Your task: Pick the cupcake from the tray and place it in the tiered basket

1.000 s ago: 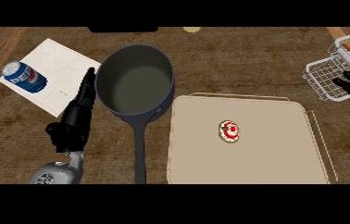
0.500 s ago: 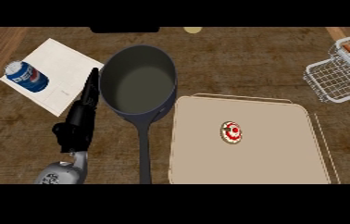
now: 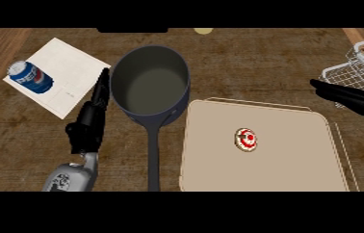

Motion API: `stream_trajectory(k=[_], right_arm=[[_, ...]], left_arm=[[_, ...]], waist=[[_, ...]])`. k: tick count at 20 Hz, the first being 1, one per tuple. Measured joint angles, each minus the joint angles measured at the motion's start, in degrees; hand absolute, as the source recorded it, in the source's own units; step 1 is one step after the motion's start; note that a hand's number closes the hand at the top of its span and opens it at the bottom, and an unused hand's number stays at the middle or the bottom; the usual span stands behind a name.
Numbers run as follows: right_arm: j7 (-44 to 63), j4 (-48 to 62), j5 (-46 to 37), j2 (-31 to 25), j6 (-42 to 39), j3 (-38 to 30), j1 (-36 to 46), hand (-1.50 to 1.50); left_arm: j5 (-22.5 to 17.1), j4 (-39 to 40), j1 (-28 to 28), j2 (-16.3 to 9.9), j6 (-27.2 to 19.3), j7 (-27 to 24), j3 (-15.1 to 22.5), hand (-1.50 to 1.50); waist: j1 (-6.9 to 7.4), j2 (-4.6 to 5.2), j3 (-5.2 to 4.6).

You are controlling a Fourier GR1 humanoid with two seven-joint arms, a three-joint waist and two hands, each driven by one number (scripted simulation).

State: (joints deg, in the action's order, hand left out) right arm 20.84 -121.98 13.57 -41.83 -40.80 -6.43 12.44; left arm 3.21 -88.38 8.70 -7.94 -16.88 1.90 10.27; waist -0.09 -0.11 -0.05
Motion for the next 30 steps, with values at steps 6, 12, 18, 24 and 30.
stream_trajectory(k=[6, 12, 18, 24, 30], right_arm=[[9.9, -5.0, -0.8, 2.0, 0.3, 5.5, 2.7, -1.5], [17.4, -8.4, -1.1, 3.0, -1.4, 8.8, 1.8, -1.5], [18.5, -7.4, -3.7, 4.0, -4.0, 9.0, 1.4, -1.5], [13.2, -5.0, -13.5, 6.0, -7.2, 8.8, 0.6, -1.5], [9.5, -4.8, -20.5, 7.7, -9.4, 10.3, 0.5, -1.5]], left_arm=[[0.6, -0.9, -0.5, 0.4, 1.2, 0.8, -0.3, 0.0], [1.1, -1.5, -0.9, 1.0, 2.0, 1.0, -0.9, 0.0], [2.3, -0.5, -0.2, 1.9, 2.3, 1.0, -1.5, 0.0], [2.1, 0.4, -0.4, 2.3, 3.4, -0.3, -2.7, 0.0], [2.9, -0.7, -0.3, 3.1, 3.6, 1.3, -2.8, 0.0]], waist=[[0.19, 0.03, 0.01], [0.07, 0.04, 0.02], [0.12, 0.08, 0.03], [0.19, 0.12, 0.07], [0.19, 0.11, 0.06]])
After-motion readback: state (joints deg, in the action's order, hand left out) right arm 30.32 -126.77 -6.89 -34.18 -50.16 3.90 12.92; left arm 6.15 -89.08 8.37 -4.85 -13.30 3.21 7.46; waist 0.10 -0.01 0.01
